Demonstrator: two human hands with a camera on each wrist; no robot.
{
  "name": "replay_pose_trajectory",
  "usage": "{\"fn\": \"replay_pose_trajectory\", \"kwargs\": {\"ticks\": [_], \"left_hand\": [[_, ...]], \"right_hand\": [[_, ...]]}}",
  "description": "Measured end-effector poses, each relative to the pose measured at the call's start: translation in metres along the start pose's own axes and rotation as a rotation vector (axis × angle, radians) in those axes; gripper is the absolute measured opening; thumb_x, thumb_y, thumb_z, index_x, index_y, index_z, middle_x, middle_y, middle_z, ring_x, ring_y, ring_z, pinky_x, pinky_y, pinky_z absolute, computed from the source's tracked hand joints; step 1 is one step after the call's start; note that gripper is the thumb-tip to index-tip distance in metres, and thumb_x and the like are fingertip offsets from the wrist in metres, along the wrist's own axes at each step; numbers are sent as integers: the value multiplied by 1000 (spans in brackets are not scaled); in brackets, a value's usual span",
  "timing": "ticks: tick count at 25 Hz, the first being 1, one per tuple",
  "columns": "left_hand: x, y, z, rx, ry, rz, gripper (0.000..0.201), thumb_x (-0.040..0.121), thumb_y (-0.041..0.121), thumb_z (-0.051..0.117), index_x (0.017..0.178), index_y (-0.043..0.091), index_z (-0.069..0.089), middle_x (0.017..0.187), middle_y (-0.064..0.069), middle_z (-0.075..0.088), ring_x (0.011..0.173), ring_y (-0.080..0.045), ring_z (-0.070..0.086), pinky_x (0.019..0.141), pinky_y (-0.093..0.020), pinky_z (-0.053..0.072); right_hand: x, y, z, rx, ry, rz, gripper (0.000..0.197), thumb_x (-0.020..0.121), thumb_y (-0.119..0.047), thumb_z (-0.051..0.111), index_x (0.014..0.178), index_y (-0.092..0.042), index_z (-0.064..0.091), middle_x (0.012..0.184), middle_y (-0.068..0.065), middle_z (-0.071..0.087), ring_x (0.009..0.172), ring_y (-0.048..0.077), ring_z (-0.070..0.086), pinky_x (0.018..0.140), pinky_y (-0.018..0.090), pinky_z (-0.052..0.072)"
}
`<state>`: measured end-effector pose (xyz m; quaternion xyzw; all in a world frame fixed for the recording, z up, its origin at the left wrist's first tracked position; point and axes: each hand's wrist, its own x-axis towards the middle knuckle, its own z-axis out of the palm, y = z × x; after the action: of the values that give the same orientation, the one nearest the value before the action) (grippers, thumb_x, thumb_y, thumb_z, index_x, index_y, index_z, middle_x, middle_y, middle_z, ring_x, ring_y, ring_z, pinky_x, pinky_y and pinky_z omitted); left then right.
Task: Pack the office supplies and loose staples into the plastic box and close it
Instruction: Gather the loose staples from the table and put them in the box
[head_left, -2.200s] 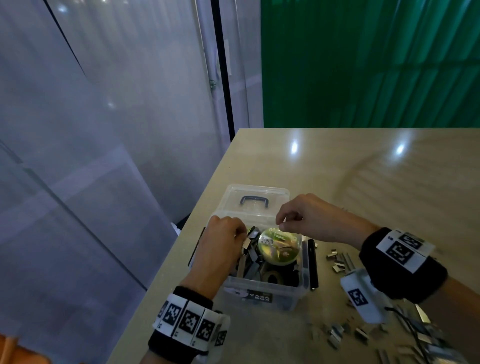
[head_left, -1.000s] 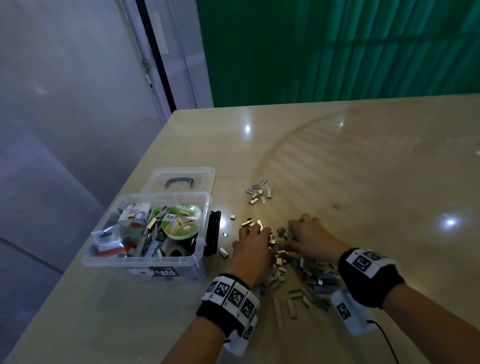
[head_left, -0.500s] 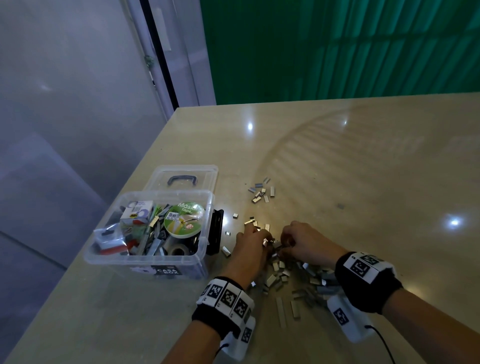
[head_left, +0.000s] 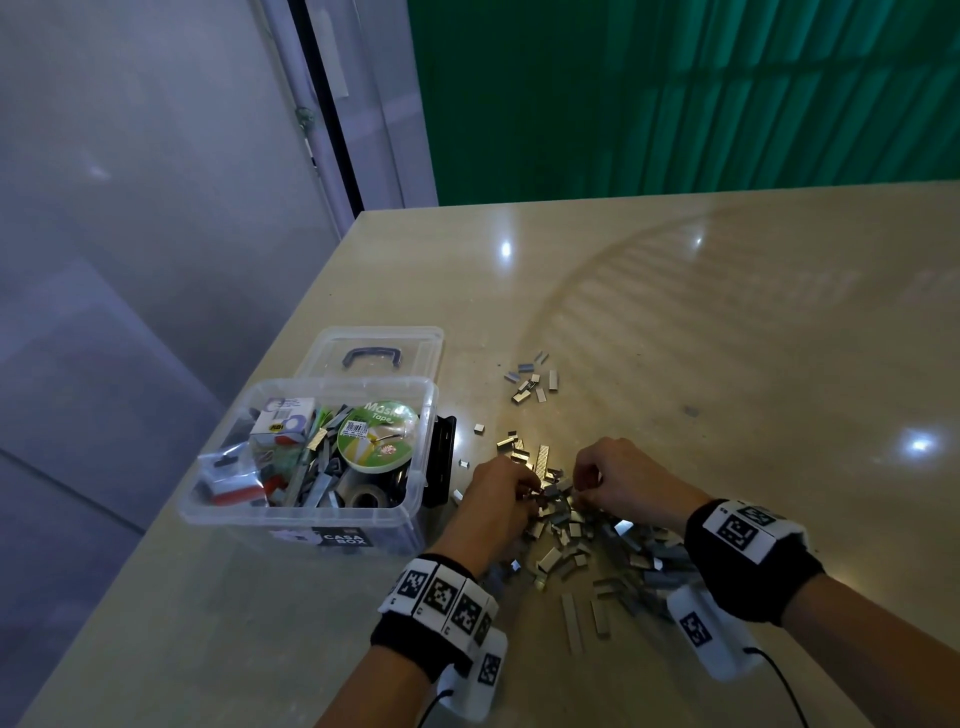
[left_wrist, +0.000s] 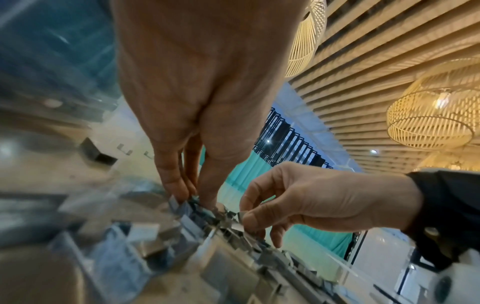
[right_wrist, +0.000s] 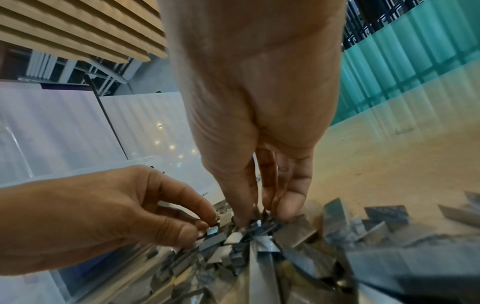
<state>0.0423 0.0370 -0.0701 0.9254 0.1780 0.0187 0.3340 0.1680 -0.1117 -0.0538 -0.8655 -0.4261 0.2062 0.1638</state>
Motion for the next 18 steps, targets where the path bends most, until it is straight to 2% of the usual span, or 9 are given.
{"fn": "replay_pose_trajectory", "kwargs": {"ticks": [2, 4, 7, 9, 11, 16, 18], "left_hand": [[3, -1, -1, 65, -50, -24, 22, 85, 7, 71, 106, 12, 76, 102, -8, 73, 96, -21, 67, 86, -27, 53], [4, -1, -3, 90, -68, -36, 19, 86, 8, 70, 103, 9, 76, 98, -10, 74, 93, -24, 68, 82, -26, 52], [5, -1, -7, 44, -38, -50, 15, 87, 6, 66, 97, 5, 76, 98, -11, 73, 95, -26, 68, 85, -32, 53], [6, 1, -8, 66, -83, -92, 16, 89, 7, 66, 101, 5, 76, 103, -11, 72, 99, -26, 67, 89, -32, 53], [5, 2, -8, 127, -114, -103, 16, 89, 12, 68, 104, 9, 75, 107, -11, 71, 101, -26, 66, 92, -37, 54], [-3, 10, -17, 92, 23, -28, 8, 92, 22, 63, 101, 21, 63, 100, -3, 65, 91, -21, 63, 85, -43, 56], [-4, 18, -27, 53, 71, 1, 9, 92, 23, 65, 101, 21, 65, 99, -4, 66, 87, -22, 65, 82, -43, 57]], "right_hand": [[0, 0, -1, 1, -1, -15, 5, 91, -22, 70, 92, -18, 68, 101, -3, 55, 92, 15, 59, 70, 18, 44], [1, 1, -4, 3, -5, -26, 3, 92, -21, 70, 90, -19, 68, 100, -5, 56, 91, 13, 59, 72, 19, 47], [5, 2, -13, 38, -12, -48, 12, 90, -20, 71, 81, -24, 65, 91, -7, 62, 83, 9, 61, 66, 14, 42], [5, 1, -18, 64, -10, -57, 13, 89, -21, 73, 78, -24, 67, 81, -10, 65, 73, 1, 61, 60, 9, 40], [5, 0, -22, 98, -12, -61, 11, 87, -22, 77, 78, -22, 71, 76, -11, 67, 67, -1, 62, 57, 9, 42], [4, -11, -37, 230, 65, -59, 13, 85, -15, 77, 73, -15, 72, 65, -3, 70, 56, 6, 66, 56, 19, 52], [6, -19, -43, 256, 113, -81, 13, 82, -13, 79, 72, -14, 72, 62, -2, 71, 57, 11, 69, 61, 28, 58]]}}
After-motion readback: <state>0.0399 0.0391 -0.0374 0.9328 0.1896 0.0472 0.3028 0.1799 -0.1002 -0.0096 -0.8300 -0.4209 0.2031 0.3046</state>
